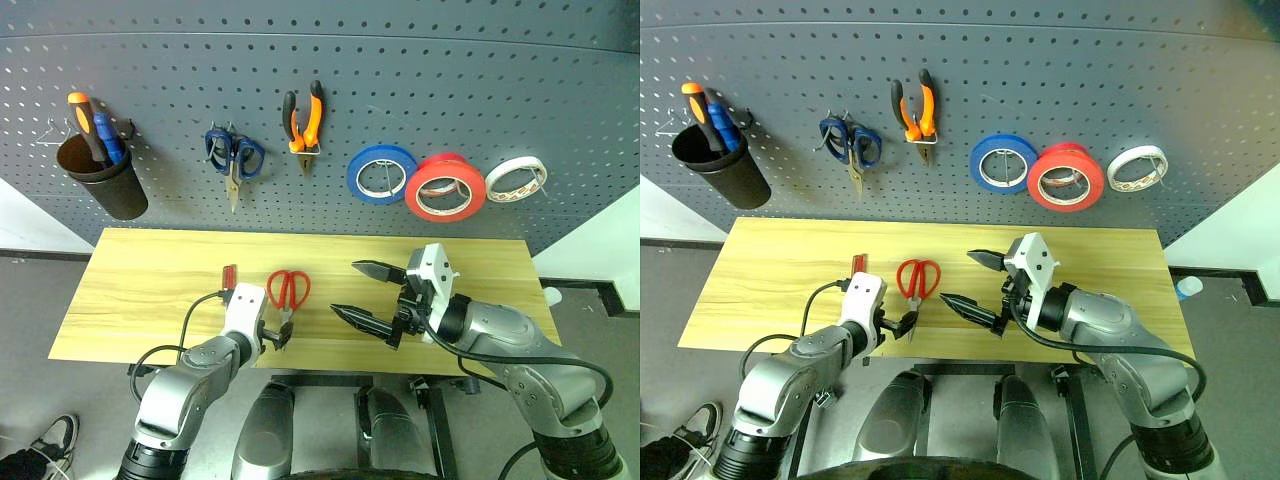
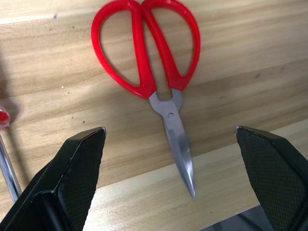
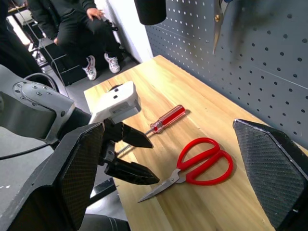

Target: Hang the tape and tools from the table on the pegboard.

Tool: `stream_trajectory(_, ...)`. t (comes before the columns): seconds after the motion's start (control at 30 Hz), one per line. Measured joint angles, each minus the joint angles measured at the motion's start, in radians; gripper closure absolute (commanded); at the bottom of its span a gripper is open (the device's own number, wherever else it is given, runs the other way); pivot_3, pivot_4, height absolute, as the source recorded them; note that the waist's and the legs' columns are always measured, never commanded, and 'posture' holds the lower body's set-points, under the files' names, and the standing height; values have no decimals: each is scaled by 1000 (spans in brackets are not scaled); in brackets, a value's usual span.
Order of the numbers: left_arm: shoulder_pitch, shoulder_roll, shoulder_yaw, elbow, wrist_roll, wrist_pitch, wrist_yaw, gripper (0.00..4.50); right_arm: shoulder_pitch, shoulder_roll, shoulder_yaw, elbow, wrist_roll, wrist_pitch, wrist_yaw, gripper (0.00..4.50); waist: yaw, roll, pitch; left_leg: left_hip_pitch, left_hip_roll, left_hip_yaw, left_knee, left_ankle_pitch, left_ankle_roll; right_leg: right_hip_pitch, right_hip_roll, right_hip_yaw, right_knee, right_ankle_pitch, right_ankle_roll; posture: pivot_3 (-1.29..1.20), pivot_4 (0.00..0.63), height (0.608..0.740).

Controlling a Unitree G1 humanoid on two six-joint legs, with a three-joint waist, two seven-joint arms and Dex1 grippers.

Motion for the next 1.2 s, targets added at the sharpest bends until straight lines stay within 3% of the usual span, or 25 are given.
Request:
stream_trajectory(0.47, -95, -92, -8, 165, 85, 7, 29, 0, 20, -52, -9, -27, 30, 17, 1, 19, 1, 0, 0, 0, 0, 0, 0, 0, 0, 1, 0, 0, 0, 1, 1, 298, 198, 677)
stream_trajectory(0.63, -108, -102, -7, 197, 102, 4, 25, 0, 70, -106, -33, -27, 29, 12, 23, 19, 0, 0, 0, 1, 0, 0, 0, 0, 0, 1, 0, 0, 0, 1, 1, 291, 199, 677)
stream_trajectory(1.2, -174, -80, -11, 306, 155, 8, -3, 0, 61, -105, -42, -27, 29, 2, 9, 19, -2, 0, 0, 11, 0, 1, -1, 0, 0, 10, 0, 1, 0, 0, -1, 286, 204, 677)
